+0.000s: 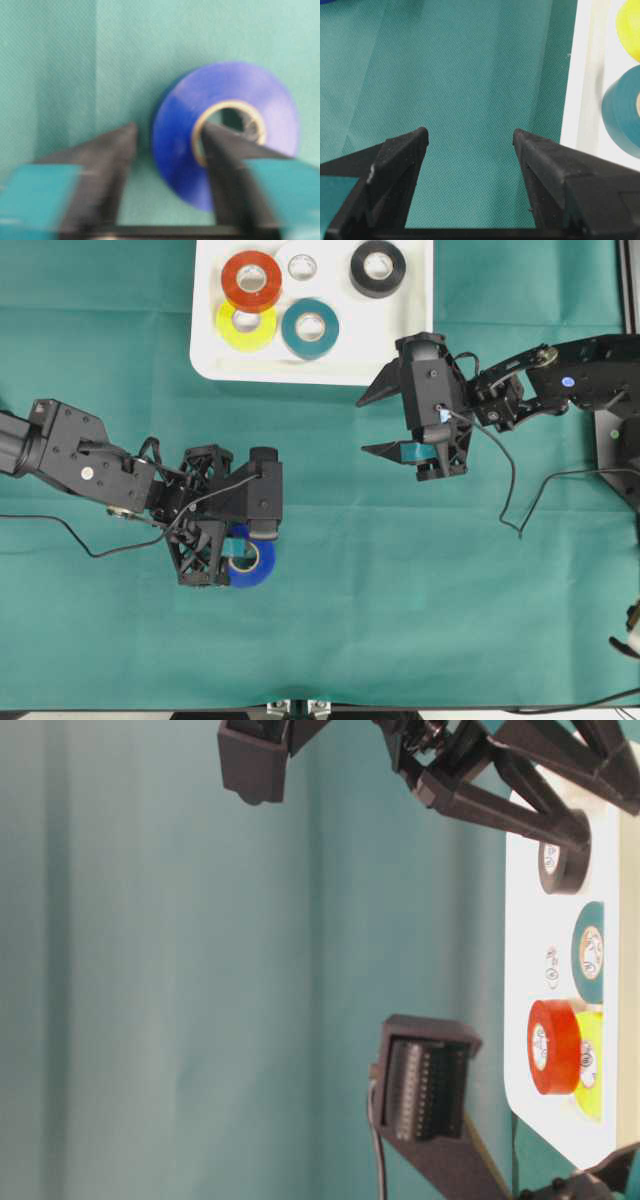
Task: Put the tape alternately from left to right into the white case.
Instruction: 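Lower left gripper onto the blue tape roll and grasp it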
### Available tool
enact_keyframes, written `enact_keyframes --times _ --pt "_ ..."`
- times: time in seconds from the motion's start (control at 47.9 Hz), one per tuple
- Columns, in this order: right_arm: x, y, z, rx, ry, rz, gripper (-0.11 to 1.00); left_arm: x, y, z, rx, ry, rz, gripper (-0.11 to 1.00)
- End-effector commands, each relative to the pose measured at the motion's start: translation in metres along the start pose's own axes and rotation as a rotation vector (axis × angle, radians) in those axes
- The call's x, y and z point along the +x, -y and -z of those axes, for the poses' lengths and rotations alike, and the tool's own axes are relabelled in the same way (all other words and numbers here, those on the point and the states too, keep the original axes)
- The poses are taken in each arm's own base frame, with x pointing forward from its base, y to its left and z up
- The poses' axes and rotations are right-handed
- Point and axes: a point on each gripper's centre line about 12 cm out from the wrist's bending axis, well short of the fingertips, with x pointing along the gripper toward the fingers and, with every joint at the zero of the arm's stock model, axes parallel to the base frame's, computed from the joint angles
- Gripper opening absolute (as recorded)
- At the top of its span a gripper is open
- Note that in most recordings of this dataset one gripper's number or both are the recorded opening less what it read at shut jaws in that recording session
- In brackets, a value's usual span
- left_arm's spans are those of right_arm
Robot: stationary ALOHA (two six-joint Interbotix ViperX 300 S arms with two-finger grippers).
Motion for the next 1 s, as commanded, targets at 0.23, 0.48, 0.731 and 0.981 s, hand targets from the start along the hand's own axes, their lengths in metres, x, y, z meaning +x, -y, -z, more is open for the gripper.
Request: enact_keyframes --times 0.23,0.48,0.731,0.981 --pt "-0.002 -0.001 -0.011 -0.003 0.033 -0.003 0.76 -0.010 0.001 -0.008 -0.001 0.036 0.008 -0.03" --pt "-0.001 -0.001 -0.011 -0.003 0.031 -0.003 0.76 -0.032 0.006 -0.021 0.001 0.099 0.028 -0.03" --pt "-0.001 -0.001 -0.010 -0.002 0.030 -0.003 0.76 -0.060 0.008 -0.029 0.005 0.156 0.046 -0.03" --pt "-0.001 -0.001 -0.010 -0.004 0.028 -0.003 0.76 -0.071 0.007 -0.030 0.010 0.170 0.048 -0.03"
